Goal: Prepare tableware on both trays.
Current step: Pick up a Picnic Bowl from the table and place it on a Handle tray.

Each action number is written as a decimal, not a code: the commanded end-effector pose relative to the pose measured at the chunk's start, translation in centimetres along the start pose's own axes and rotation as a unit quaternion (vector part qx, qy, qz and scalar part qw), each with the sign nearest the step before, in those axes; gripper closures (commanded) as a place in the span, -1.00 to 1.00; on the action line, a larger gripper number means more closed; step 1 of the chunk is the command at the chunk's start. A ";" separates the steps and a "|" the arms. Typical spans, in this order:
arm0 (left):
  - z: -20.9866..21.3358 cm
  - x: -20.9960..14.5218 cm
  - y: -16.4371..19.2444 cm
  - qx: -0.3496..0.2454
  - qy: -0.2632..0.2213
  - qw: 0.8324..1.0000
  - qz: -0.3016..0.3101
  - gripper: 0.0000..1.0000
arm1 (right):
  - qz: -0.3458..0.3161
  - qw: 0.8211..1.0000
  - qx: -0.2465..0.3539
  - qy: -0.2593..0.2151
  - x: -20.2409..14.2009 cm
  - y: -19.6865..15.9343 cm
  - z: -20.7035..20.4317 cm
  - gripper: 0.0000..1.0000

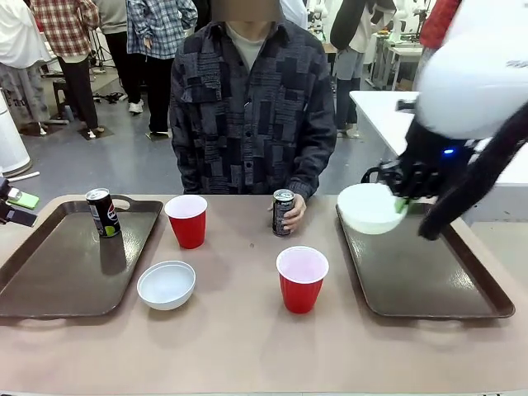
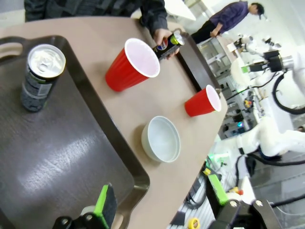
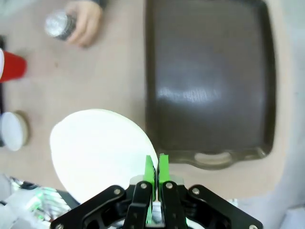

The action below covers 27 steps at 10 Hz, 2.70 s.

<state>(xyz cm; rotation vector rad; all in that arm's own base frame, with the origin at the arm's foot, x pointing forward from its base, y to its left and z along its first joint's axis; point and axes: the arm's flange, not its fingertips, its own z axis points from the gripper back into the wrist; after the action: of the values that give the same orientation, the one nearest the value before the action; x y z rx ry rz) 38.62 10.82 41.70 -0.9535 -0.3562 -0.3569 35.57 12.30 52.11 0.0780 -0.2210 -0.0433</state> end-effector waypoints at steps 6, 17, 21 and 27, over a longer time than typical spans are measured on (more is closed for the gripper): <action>0.1 0.1 0.0 -0.007 -0.008 1.000 -0.002 -1.00 | -0.075 0.997 -0.009 -0.024 2.9 -7.9 -3.0 1.00; 0.1 0.1 0.0 -0.007 -0.008 1.000 -0.002 -1.00 | 0.057 0.998 -0.007 0.023 -7.3 -8.8 2.6 0.91; 0.1 0.1 0.0 -0.007 -0.008 1.000 -0.002 -1.00 | 0.013 0.999 0.005 0.040 -2.8 -8.5 -1.6 0.91; 0.1 0.1 0.0 -0.007 -0.008 1.000 -0.002 -1.00 | 0.030 0.999 0.005 0.042 2.2 -11.4 -13.1 0.91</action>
<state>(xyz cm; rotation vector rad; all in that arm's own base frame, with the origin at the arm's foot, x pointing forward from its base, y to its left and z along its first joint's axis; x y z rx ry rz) 38.62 10.84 41.72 -0.9537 -0.3566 -0.3568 39.25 2.67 39.51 0.0793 -0.1398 0.0052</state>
